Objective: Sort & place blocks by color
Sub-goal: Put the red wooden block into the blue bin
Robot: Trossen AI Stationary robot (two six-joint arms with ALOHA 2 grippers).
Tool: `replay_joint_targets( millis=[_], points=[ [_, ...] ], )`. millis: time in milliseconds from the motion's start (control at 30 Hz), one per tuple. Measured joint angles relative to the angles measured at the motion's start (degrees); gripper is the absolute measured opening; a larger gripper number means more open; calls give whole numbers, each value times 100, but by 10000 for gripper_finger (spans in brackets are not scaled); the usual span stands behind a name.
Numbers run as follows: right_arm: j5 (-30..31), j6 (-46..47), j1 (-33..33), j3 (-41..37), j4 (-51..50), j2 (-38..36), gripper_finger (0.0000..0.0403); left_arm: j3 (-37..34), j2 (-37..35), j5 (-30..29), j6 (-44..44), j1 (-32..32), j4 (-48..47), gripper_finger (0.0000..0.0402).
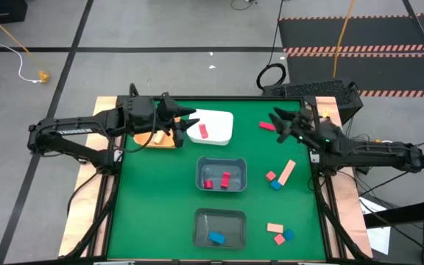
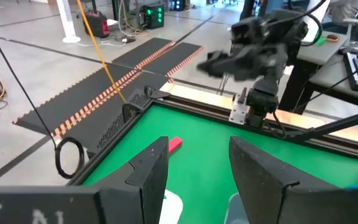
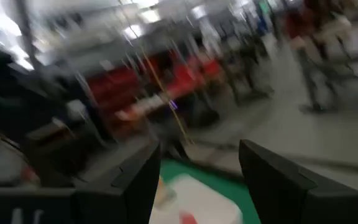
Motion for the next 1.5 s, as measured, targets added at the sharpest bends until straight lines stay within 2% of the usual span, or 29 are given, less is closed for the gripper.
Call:
replay_joint_targets(
  millis=[167,233,300,400,533,867,1233,1367,1500],
  points=[
    [-21,383,-420,602,-1536,393,210,0,-91,-1,-9,0,-30,170],
    [-72,804,-622,793,-2216,512,210,-1,-159,0,-24,0,-105,170],
    [-320,1437,-883,958,-2947,628,210,0,-193,-2,-25,-14,-53,170],
    [-1002,2031,-1313,1023,-3712,849,210,-2,-261,-2,-96,-33,-114,170],
    [-1808,2120,-1836,1023,-4126,1297,210,0,-300,-2,-170,-33,-54,170],
    [-2268,428,-2412,1025,-4044,2342,211,0,-332,-5,-289,-33,-27,170],
    [-2263,-2415,-2592,992,-3457,2974,244,0,-329,-5,-294,-33,-70,170],
    [-2236,-2846,-2632,962,-3183,3269,247,-2,-329,-4,-302,-33,-72,170],
    [-2259,-2890,-2771,962,-3028,3579,245,0,-329,-4,-304,-33,-72,170]
  ],
)
